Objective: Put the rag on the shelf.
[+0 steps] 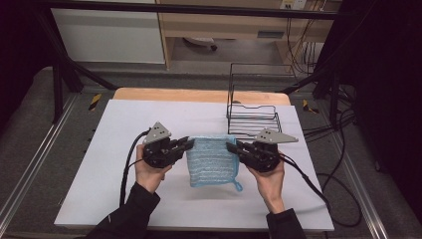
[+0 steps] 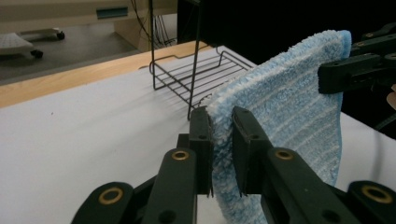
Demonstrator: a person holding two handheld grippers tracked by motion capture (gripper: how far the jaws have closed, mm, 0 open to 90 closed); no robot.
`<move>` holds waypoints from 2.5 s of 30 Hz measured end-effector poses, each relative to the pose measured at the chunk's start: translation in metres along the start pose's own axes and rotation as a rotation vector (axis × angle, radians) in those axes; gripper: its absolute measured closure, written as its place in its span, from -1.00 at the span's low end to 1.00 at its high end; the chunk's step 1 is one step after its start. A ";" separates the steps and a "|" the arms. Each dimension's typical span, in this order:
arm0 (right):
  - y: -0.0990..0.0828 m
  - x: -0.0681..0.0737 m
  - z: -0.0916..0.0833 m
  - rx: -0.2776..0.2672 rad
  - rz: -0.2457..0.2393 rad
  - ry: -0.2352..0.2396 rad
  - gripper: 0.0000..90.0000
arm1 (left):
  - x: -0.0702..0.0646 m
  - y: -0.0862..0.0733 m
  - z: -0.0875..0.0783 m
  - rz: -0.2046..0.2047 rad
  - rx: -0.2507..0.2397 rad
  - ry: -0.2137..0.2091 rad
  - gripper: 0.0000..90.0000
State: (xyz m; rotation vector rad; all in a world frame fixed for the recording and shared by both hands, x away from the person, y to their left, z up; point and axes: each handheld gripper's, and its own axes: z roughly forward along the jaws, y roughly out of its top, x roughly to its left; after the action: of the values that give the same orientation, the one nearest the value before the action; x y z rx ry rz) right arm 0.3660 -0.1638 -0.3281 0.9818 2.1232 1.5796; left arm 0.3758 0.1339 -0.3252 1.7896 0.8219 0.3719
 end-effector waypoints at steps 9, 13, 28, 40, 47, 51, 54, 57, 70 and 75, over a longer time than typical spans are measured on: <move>0.013 -0.003 -0.020 -0.059 -0.014 -0.056 0.75 | -0.010 0.024 0.011 0.025 -0.043 -0.011 0.76; 0.019 -0.005 -0.027 -0.087 -0.027 -0.088 0.75 | -0.013 0.035 0.016 0.043 -0.058 -0.012 0.76; 0.047 -0.007 -0.050 -0.183 -0.068 -0.180 0.75 | -0.022 0.076 0.026 0.077 -0.145 -0.025 0.76; 0.071 -0.014 -0.065 -0.241 -0.089 -0.255 0.75 | -0.028 0.107 0.036 0.090 -0.206 -0.047 0.76; 0.084 -0.017 -0.075 -0.273 -0.100 -0.287 0.75 | -0.034 0.127 0.040 0.114 -0.232 -0.051 0.76; 0.093 -0.020 -0.080 -0.289 -0.108 -0.306 0.75 | -0.037 0.139 0.043 0.128 -0.246 -0.053 0.76; 0.100 -0.023 -0.083 -0.301 -0.104 -0.315 0.75 | -0.038 0.147 0.045 0.131 -0.258 -0.056 0.76; 0.107 -0.025 -0.086 -0.310 -0.112 -0.328 0.75 | -0.039 0.154 0.048 0.135 -0.268 -0.057 0.76; 0.130 -0.041 -0.088 -0.368 -0.120 -0.358 0.76 | -0.037 0.182 0.058 0.130 -0.309 -0.064 0.76; 0.141 -0.046 -0.089 -0.384 -0.132 -0.377 0.76 | -0.036 0.192 0.060 0.134 -0.321 -0.062 0.76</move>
State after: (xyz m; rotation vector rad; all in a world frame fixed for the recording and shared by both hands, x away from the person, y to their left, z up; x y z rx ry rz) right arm 0.3913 -0.2368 -0.1736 0.9005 1.5292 1.5180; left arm 0.4541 0.0316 -0.1659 1.5507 0.5640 0.5041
